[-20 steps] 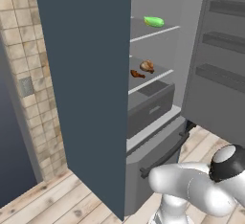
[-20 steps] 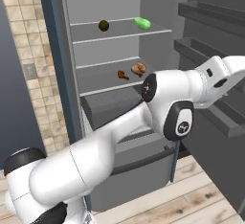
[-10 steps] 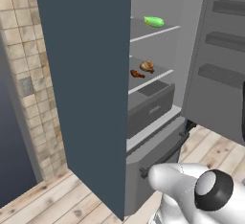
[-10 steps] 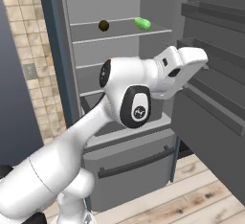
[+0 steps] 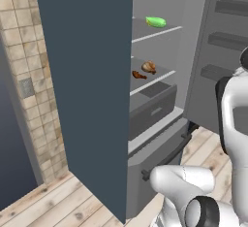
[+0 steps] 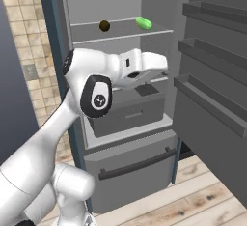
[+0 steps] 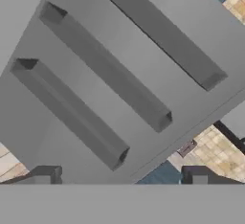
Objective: Gather the corn and avocado from the fridge and place them on a tray on the dining counter. Then gather the chicken drumsticks from the fridge and place them on the other tray.
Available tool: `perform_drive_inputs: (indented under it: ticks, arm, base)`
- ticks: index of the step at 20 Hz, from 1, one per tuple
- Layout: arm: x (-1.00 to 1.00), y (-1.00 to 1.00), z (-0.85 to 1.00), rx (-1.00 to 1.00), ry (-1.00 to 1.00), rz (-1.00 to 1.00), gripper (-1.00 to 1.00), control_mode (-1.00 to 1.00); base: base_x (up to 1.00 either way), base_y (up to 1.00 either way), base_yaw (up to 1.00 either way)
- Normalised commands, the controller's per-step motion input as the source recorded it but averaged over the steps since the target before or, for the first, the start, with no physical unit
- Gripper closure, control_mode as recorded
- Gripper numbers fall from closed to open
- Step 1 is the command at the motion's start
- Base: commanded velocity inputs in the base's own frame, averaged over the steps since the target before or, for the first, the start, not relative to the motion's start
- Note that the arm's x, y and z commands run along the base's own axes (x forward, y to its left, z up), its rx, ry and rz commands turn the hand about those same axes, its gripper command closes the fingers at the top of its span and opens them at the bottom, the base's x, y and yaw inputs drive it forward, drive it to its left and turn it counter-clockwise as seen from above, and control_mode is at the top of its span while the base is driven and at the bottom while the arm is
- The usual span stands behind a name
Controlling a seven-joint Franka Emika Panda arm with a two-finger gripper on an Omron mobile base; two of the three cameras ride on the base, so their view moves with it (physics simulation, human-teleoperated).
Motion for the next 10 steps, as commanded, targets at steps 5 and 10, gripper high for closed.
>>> perform_drive_inputs:
  ticks: [5,10]
  arm:
    - [-0.04,0.61,-0.02,0.40,-0.22,-0.01,-1.00,-1.00]
    - [-0.17,0.40,-0.02,0.40,-0.20,0.01,-1.00,-1.00]
  base:
    - [0.00,0.00,0.00]
    - [0.00,0.00,0.00]
